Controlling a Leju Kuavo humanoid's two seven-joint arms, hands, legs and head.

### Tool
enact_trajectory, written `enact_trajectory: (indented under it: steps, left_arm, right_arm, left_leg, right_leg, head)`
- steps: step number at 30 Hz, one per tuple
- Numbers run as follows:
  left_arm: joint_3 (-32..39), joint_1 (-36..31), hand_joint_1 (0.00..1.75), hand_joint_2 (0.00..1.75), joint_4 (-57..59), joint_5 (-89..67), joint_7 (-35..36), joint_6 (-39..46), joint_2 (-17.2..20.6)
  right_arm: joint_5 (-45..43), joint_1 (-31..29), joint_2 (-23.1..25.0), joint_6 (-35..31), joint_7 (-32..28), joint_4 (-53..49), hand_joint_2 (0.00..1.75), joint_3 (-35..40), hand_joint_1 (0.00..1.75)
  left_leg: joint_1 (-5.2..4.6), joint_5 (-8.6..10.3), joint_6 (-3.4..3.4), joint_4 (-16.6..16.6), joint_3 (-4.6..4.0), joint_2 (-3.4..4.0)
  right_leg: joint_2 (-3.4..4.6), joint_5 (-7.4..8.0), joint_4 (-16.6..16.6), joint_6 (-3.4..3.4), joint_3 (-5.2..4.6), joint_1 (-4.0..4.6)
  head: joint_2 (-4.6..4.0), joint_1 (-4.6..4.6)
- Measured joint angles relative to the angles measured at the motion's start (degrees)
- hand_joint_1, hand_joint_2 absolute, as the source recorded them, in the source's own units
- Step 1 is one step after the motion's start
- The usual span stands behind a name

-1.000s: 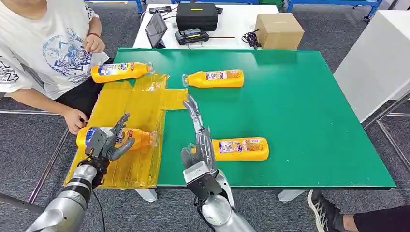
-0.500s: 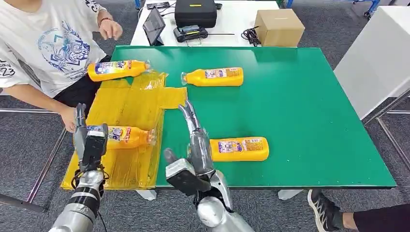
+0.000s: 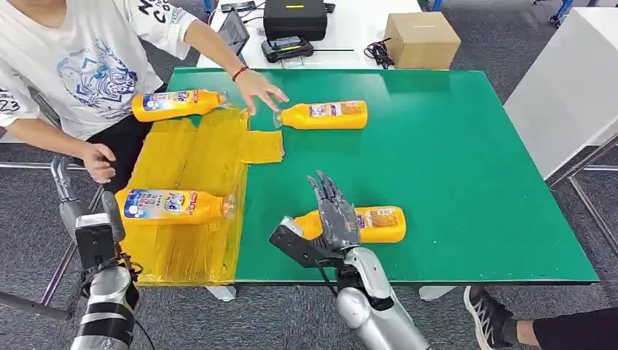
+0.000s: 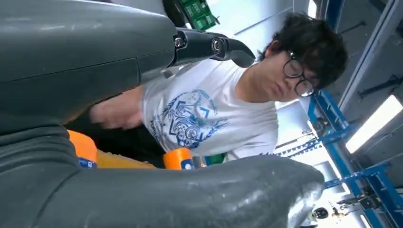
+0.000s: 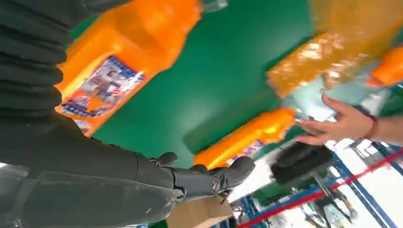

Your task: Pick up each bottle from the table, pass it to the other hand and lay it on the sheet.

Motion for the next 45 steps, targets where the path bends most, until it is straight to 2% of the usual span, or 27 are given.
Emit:
enact_trajectory:
  steps: [9, 10, 21, 26, 32, 45]
  left_arm:
    - [-0.26, 1.13, 0.0, 0.0, 0.0, -0.9, 0.02, -0.35, 0.0]
    - [-0.26, 1.17, 0.0, 1.75, 0.0, -0.9, 0.02, -0.59, 0.0]
    - [-2.52, 1.13, 0.0, 1.75, 4.31, -1.9, 0.02, -1.57, -0.02]
    - [-4.24, 0.1, 0.0, 1.75, 7.52, -1.81, 0.02, -1.84, -0.13]
    - [-5.25, -0.99, 0.0, 1.75, 9.9, -1.46, 0.02, -1.79, -0.2]
    - [-5.73, -1.52, 0.0, 1.75, 12.87, -1.38, 0.02, -2.58, -0.2]
  right_arm:
    - [-0.18, -1.44, -2.72, 1.95, 0.68, 3.5, 1.75, -2.65, 0.0]
    - [-0.24, -1.55, -2.85, 2.3, 0.7, 3.7, 1.75, -2.8, 0.0]
    - [-3.65, -2.0, -5.1, 6.38, -0.52, 8.01, 1.75, -4.22, 0.0]
    - [-5.84, -4.97, -5.47, 10.5, -0.56, 12.62, 1.75, -4.2, 0.0]
    - [-6.47, -7.16, -6.32, 11.39, -0.96, 15.85, 1.75, -4.16, 0.0]
    - [-8.07, -10.59, -12.11, 17.17, 0.18, 16.03, 1.75, -3.92, 0.0]
  left_leg:
    - [0.01, 0.0, 0.0, 0.0, -0.01, 0.06]
    - [0.01, 0.0, 0.0, 0.0, -0.02, 0.06]
    - [-0.01, 0.0, 0.0, 0.02, -0.04, 0.06]
    - [0.0, 0.0, 0.0, 0.02, 0.02, 0.12]
    - [0.0, 0.0, 0.0, 0.03, 0.09, 0.13]
    - [-0.04, 0.02, 0.03, 0.07, 0.13, 0.08]
  right_leg:
    - [0.03, 0.0, 0.02, 0.01, -0.03, 0.01]
    - [0.03, 0.0, 0.02, 0.01, -0.04, 0.01]
    - [0.04, 0.01, 0.0, 0.02, -0.06, 0.0]
    - [0.07, 0.02, 0.0, 0.02, -0.04, 0.0]
    - [0.09, 0.03, -0.01, 0.04, 0.03, 0.0]
    - [0.09, 0.13, -0.03, 0.18, 0.12, -0.03]
  head:
    - [0.0, 0.0]
    - [0.0, 0.0]
    - [0.0, 0.0]
    - [0.0, -0.02]
    - [0.0, 0.0]
    - [0.0, 0.0]
